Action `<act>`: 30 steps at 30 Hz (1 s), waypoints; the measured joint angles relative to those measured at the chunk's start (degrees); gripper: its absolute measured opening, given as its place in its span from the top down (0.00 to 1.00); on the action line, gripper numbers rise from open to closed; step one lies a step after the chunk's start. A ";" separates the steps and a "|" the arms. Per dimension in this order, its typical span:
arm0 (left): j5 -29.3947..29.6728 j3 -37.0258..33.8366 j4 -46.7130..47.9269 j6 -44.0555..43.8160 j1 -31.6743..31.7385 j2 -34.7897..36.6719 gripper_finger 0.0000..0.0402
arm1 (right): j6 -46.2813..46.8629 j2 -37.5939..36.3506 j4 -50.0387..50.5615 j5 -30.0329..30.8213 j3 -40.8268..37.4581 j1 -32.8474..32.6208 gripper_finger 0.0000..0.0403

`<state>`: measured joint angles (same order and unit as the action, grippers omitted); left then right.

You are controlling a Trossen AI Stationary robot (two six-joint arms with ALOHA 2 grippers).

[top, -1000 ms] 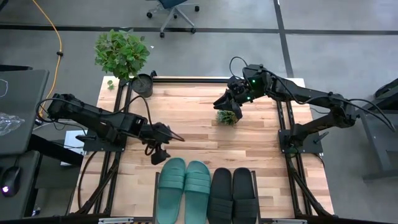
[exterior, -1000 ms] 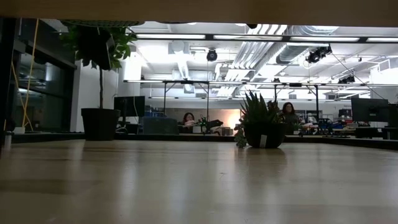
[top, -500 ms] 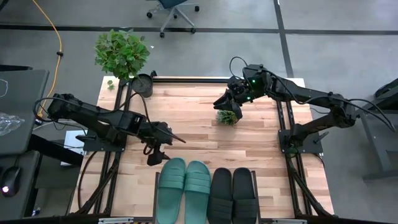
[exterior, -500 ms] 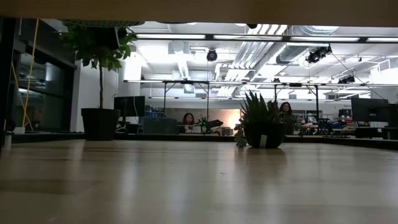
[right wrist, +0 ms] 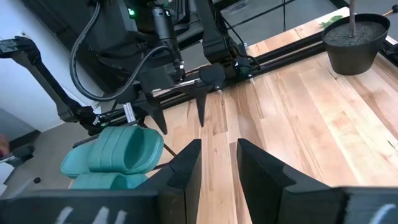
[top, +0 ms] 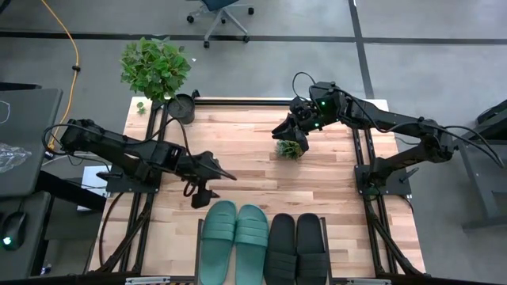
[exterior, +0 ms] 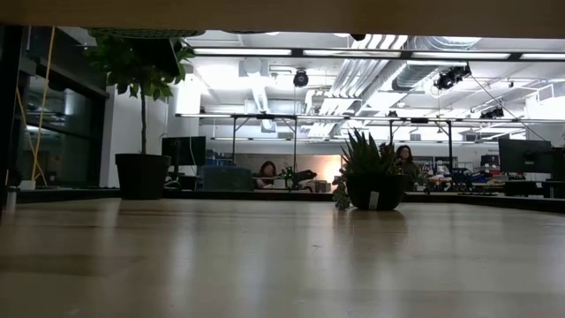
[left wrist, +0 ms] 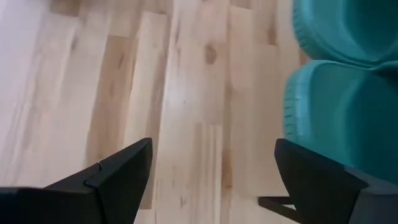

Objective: Pick and place slides into the shelf
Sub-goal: Put the blue slide on the shelf

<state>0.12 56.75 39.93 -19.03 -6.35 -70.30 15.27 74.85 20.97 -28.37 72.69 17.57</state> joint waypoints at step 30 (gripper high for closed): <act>-7.99 -0.02 -0.87 5.84 -0.04 -3.61 0.19 | -0.31 -0.02 -0.17 1.26 0.00 0.00 0.77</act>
<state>-7.87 56.73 39.06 -13.19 -6.39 -73.91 14.96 74.83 20.80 -27.11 72.69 17.57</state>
